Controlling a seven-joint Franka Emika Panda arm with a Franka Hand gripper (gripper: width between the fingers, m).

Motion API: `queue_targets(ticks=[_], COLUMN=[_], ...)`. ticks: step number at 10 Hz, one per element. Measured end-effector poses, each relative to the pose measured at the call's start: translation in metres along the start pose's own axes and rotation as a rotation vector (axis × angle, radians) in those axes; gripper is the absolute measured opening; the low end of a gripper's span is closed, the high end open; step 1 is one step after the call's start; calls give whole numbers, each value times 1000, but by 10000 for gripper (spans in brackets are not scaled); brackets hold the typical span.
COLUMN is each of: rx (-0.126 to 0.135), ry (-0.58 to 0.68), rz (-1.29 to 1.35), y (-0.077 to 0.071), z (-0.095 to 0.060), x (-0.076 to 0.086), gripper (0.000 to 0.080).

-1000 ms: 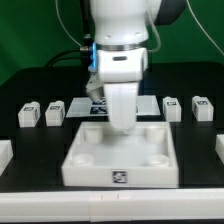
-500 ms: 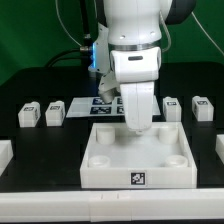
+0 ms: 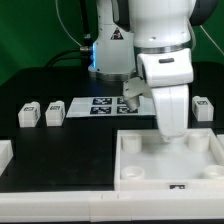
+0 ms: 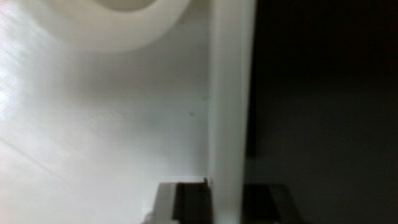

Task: Assemble one leg

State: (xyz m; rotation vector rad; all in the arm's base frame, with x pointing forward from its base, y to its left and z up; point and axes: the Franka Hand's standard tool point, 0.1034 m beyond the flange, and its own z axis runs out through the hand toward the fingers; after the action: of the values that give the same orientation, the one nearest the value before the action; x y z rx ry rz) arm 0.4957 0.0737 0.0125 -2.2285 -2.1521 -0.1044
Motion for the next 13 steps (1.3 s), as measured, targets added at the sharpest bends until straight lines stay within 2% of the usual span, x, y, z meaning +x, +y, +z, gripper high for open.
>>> queue_targets(ticks=[1, 6, 7, 8, 10, 11, 12, 13], rx=[7, 7, 7, 7, 7, 7, 7, 7], ry=[-9, -15, -15, -15, -15, -15, -15, -15], rz=[22, 44, 44, 44, 45, 46, 46, 46], y=[1, 3, 3, 3, 3, 3, 3, 3], z=[0, 0, 0, 0, 0, 0, 0, 0], x=[1, 0, -1, -1, -1, -1, -2, -2], gripper=[60, 60, 277, 277, 594, 594, 640, 647])
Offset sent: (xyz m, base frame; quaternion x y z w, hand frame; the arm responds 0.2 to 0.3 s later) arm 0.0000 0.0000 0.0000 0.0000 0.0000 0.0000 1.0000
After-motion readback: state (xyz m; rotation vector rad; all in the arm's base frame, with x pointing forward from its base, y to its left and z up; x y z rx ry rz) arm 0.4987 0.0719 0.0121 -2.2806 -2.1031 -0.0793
